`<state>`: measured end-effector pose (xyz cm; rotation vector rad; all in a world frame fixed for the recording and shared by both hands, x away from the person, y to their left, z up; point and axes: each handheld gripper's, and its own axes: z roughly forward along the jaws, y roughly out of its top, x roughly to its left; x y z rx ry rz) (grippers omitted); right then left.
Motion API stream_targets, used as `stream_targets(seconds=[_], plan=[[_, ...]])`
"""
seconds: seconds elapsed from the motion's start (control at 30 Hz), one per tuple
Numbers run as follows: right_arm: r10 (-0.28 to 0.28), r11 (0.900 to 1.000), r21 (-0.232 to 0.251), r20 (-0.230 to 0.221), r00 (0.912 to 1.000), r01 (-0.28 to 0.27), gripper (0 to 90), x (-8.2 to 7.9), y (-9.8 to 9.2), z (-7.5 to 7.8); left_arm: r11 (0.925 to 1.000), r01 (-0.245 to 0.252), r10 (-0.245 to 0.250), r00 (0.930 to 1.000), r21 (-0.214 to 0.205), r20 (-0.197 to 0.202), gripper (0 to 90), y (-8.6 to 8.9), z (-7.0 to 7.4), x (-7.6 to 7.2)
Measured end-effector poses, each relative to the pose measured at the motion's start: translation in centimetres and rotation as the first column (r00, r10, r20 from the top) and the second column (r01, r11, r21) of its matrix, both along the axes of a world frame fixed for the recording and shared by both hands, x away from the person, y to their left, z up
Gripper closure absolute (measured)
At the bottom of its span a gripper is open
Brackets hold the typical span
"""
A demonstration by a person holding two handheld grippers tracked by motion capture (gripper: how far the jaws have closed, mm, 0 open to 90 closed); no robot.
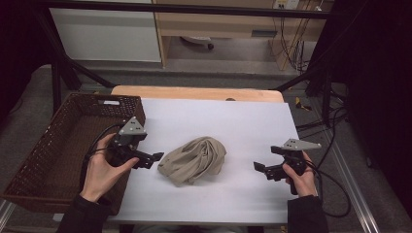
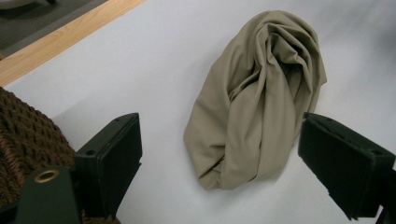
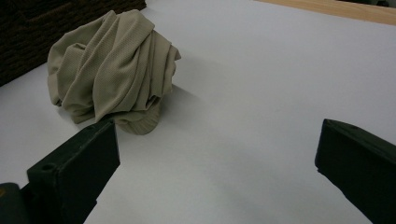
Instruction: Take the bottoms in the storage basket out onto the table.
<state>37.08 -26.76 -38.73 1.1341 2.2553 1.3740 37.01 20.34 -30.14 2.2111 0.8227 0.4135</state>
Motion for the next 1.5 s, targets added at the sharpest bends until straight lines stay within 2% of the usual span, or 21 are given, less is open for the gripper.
stream_targets(seconds=[0.63, 0.8, 1.5], plan=[[0.000, 1.0000, -0.001, -0.001, 1.0000, 0.000, 0.4, 0.0, 0.0, 0.0, 0.9976, -0.062, 0.062, 0.9981, -0.032, 0.003, 13.6, 3.9, -0.6, -0.4], [-0.002, 1.0000, -0.003, -0.001, 1.0000, 0.002, 0.4, 0.0, 0.0, 0.0, 0.9967, -0.077, 0.077, 0.9970, -0.027, -0.005, 13.6, 4.9, -1.0, -0.5], [-0.007, 1.0000, -0.006, -0.005, 1.0000, 0.007, 0.4, 0.0, -0.1, 0.0, 0.9881, -0.138, 0.137, 0.9905, -0.068, -0.012, 13.4, 8.5, -2.5, -0.9]])
